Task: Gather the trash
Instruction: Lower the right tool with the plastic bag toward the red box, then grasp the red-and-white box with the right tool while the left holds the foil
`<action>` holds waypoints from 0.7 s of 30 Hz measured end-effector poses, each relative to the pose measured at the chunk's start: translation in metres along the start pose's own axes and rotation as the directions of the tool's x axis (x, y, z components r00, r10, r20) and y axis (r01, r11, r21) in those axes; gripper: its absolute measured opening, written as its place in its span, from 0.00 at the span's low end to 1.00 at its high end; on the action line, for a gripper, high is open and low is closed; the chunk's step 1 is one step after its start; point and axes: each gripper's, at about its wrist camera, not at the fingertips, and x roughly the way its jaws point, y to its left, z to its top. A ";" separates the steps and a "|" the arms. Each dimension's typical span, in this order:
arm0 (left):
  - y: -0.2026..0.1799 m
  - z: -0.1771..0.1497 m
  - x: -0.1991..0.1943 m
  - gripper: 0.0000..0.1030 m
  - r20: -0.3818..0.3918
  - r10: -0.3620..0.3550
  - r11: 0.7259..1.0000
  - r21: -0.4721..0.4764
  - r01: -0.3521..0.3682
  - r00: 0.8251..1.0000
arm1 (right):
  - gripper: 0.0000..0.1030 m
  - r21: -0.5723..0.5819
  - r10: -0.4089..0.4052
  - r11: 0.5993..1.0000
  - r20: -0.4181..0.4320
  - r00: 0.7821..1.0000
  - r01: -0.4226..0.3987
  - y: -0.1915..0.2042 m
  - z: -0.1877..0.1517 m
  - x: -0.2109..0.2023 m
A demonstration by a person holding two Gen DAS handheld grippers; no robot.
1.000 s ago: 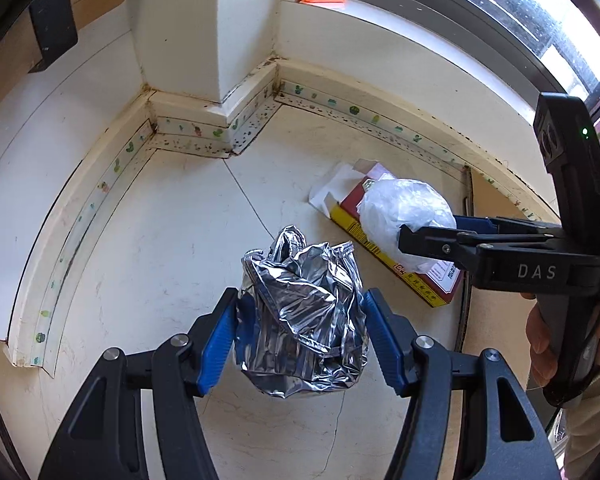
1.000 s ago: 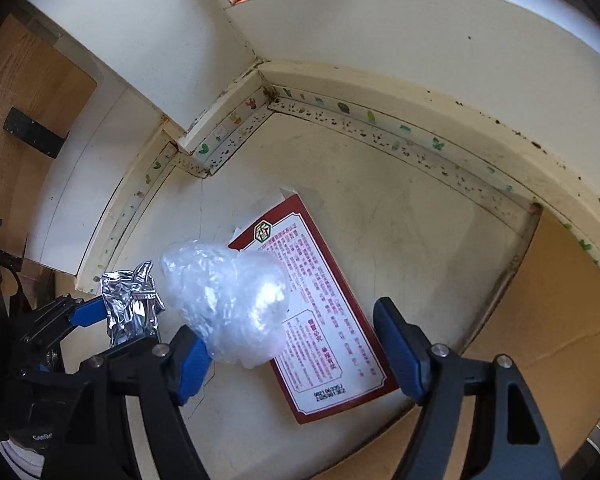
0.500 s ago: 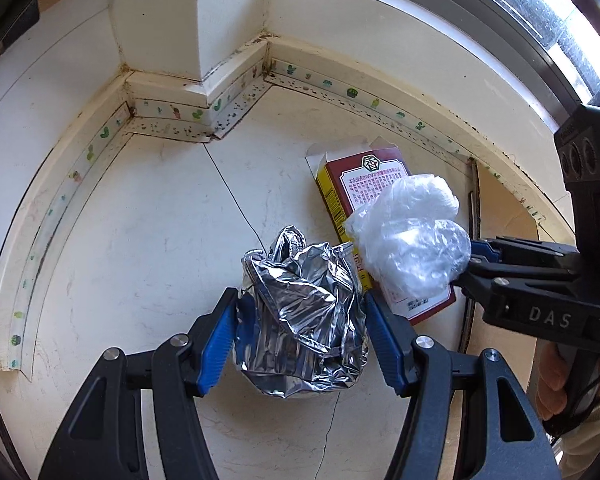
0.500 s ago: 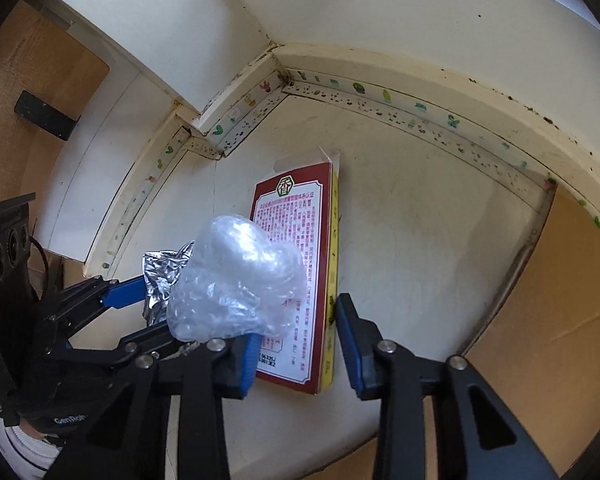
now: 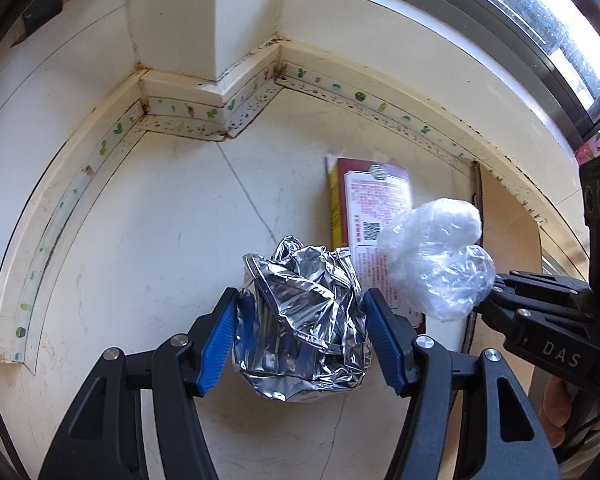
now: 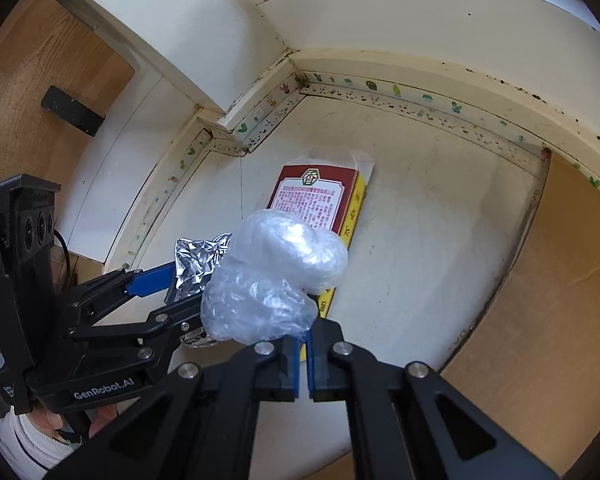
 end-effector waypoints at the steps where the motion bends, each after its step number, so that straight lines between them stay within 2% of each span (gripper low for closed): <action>1: 0.002 0.000 -0.001 0.59 0.002 0.003 1.000 -0.006 -0.003 1.000 | 0.01 -0.003 0.000 1.000 -0.002 1.000 0.000 0.002 0.000 0.001; 8: 0.009 0.002 0.000 0.59 0.006 0.020 1.000 -0.016 -0.020 1.000 | 0.07 0.003 -0.040 0.999 -0.036 0.999 0.040 0.006 0.005 0.004; 9: 0.009 0.002 0.000 0.59 0.008 0.019 1.000 -0.017 -0.018 1.000 | 0.10 -0.005 -0.056 0.998 -0.041 0.998 0.055 0.007 0.006 0.005; 11: 0.010 0.001 -0.001 0.59 0.010 0.013 1.000 -0.018 -0.013 1.000 | 0.26 -0.019 -0.069 0.997 -0.051 0.996 0.068 0.009 0.005 0.005; 12: 0.010 0.001 -0.001 0.59 0.010 0.010 1.000 -0.019 -0.009 1.000 | 0.29 -0.029 -0.073 0.997 -0.054 0.996 0.071 0.011 0.003 0.005; 14: 0.010 0.001 -0.001 0.59 0.012 0.003 1.000 -0.019 -0.003 1.000 | 0.43 -0.041 -0.084 0.996 -0.058 0.995 0.082 0.017 0.003 0.006; 16: 0.012 0.000 -0.002 0.59 0.014 -0.004 1.000 -0.018 0.004 1.000 | 0.48 -0.051 -0.100 0.994 -0.054 0.994 0.097 0.021 0.001 0.006; 21: 0.015 0.001 -0.006 0.59 0.029 0.010 1.000 0.002 -0.010 1.000 | 0.52 -0.017 -0.112 0.994 -0.027 0.993 0.112 0.028 0.003 0.012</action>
